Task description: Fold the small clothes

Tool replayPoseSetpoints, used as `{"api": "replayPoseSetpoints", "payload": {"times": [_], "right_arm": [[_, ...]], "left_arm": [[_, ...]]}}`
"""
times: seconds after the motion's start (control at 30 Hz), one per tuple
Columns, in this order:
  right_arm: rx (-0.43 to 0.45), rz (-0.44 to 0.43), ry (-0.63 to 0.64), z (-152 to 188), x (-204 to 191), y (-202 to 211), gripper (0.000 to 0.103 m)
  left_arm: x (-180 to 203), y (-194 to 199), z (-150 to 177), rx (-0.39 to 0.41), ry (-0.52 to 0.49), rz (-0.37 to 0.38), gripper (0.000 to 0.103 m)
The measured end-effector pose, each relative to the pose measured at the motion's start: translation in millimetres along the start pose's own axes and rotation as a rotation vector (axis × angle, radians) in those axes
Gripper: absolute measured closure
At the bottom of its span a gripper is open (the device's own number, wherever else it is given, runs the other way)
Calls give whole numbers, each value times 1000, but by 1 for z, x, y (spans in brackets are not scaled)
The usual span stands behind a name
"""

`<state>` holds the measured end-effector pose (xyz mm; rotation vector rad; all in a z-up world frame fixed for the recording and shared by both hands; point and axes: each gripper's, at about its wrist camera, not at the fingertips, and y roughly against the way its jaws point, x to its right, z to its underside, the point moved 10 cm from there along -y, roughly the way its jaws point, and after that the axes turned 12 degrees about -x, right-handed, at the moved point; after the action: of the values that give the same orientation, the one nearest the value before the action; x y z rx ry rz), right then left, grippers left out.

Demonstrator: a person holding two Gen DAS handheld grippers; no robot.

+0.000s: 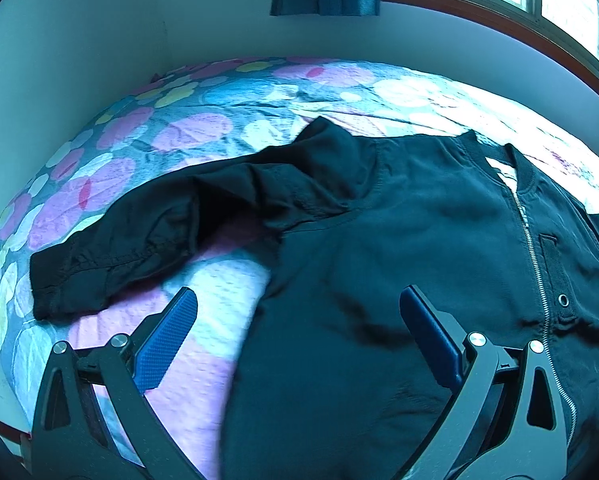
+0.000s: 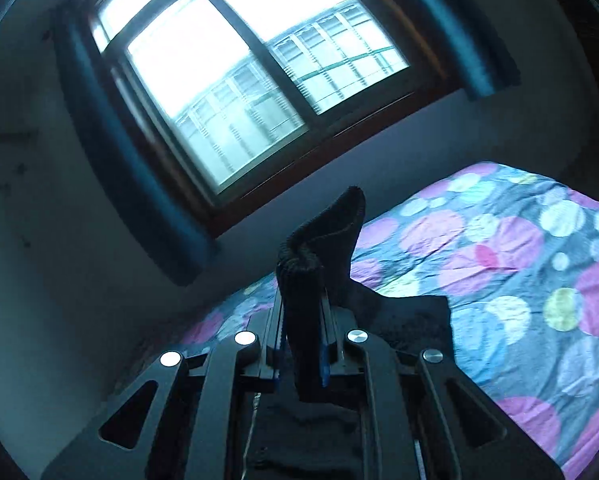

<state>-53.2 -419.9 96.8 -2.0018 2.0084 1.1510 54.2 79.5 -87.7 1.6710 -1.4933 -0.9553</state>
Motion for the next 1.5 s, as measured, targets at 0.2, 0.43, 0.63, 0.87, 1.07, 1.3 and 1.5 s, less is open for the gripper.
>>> {"api": "replayPoseSetpoints", "payload": {"times": [0.2, 0.43, 0.63, 0.87, 1.07, 1.3, 1.5], "right_arm": [[-158, -71, 148, 52, -92, -81, 90], [-393, -64, 265, 145, -151, -179, 90], [-576, -40, 326, 219, -163, -236, 89], [-708, -79, 337, 261, -176, -262, 76], [-874, -184, 290, 302, -183, -275, 50], [-865, -381, 230, 283, -189, -238, 47], [-711, -340, 151, 227, -139, -199, 47]], "left_arm": [[-35, 1, 4, 5, 51, -3, 2], [-65, -2, 12, 1, 91, -12, 2], [-73, -8, 17, -6, 95, -7, 2], [-74, -20, 21, -35, 105, 5, 2], [-68, -26, 24, -50, 93, 7, 2], [-64, -35, 29, -72, 84, 15, 2], [-68, -44, 33, -87, 98, 37, 2]]}}
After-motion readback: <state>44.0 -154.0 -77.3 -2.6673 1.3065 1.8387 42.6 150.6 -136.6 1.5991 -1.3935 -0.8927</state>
